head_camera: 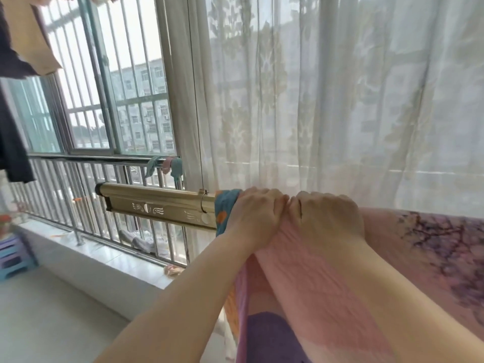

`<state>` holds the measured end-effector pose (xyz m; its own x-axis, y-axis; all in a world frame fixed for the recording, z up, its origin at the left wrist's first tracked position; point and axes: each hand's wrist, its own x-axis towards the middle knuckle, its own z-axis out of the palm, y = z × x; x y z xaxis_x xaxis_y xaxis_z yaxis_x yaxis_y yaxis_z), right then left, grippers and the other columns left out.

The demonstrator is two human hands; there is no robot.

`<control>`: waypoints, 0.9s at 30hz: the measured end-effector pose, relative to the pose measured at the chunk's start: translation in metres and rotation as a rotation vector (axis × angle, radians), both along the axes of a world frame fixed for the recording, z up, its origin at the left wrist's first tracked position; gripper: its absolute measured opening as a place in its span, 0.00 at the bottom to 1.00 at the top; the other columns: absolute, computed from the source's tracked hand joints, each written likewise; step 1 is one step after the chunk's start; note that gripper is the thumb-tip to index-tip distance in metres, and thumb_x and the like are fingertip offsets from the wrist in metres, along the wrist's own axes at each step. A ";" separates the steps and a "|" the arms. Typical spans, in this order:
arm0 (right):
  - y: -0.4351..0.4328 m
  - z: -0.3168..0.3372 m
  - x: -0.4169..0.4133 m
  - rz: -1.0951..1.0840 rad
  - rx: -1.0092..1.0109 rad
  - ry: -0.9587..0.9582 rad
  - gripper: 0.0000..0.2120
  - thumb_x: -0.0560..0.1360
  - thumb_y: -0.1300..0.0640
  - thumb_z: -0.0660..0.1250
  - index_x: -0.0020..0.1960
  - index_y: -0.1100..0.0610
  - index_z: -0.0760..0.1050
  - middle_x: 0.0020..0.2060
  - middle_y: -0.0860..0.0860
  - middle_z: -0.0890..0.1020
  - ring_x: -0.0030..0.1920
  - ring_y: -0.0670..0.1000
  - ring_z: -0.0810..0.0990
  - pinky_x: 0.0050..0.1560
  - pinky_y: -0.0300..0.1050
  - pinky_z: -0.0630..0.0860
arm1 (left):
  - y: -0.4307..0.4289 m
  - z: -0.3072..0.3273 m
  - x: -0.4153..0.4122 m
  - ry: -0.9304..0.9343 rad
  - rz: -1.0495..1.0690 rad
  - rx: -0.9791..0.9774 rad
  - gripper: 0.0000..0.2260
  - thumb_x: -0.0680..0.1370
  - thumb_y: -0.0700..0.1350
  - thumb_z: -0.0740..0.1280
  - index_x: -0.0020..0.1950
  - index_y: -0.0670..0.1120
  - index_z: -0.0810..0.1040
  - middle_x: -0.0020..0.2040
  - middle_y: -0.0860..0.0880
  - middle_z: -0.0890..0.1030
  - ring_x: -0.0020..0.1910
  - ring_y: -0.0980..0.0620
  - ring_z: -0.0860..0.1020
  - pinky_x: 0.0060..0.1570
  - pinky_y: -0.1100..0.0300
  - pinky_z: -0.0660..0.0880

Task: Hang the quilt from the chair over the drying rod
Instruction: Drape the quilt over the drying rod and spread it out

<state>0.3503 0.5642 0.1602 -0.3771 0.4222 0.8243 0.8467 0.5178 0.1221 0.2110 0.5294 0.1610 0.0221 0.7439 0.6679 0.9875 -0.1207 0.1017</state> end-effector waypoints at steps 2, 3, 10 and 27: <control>0.006 -0.001 0.002 -0.013 0.002 -0.025 0.23 0.75 0.49 0.46 0.30 0.54 0.73 0.23 0.50 0.75 0.21 0.52 0.68 0.27 0.42 0.59 | -0.007 -0.002 0.001 -0.065 -0.038 0.067 0.12 0.80 0.50 0.56 0.54 0.49 0.78 0.52 0.50 0.81 0.51 0.51 0.75 0.57 0.55 0.70; 0.008 -0.002 0.004 -0.021 -0.008 -0.057 0.25 0.75 0.48 0.42 0.33 0.54 0.74 0.25 0.49 0.76 0.23 0.52 0.68 0.29 0.43 0.59 | -0.011 -0.003 0.001 -0.047 -0.010 0.145 0.11 0.79 0.48 0.61 0.58 0.48 0.78 0.55 0.51 0.81 0.56 0.51 0.75 0.58 0.56 0.70; 0.016 0.004 0.022 0.007 -0.136 -0.104 0.30 0.75 0.32 0.43 0.52 0.49 0.76 0.42 0.47 0.81 0.42 0.50 0.78 0.44 0.47 0.69 | -0.018 -0.003 -0.028 -0.194 0.388 0.178 0.17 0.75 0.55 0.67 0.57 0.44 0.74 0.54 0.47 0.75 0.54 0.47 0.74 0.49 0.55 0.72; 0.027 0.019 -0.007 0.126 -0.322 0.008 0.20 0.80 0.43 0.50 0.52 0.48 0.79 0.46 0.47 0.83 0.47 0.52 0.80 0.43 0.46 0.68 | 0.034 0.047 -0.026 -0.277 0.290 0.001 0.05 0.79 0.41 0.59 0.53 0.43 0.73 0.48 0.47 0.75 0.49 0.45 0.75 0.44 0.54 0.67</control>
<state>0.3430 0.5916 0.1790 -0.4370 0.6115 0.6596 0.7742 0.6291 -0.0703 0.1850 0.5635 0.2081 -0.3696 0.6919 0.6202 0.9158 0.1585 0.3689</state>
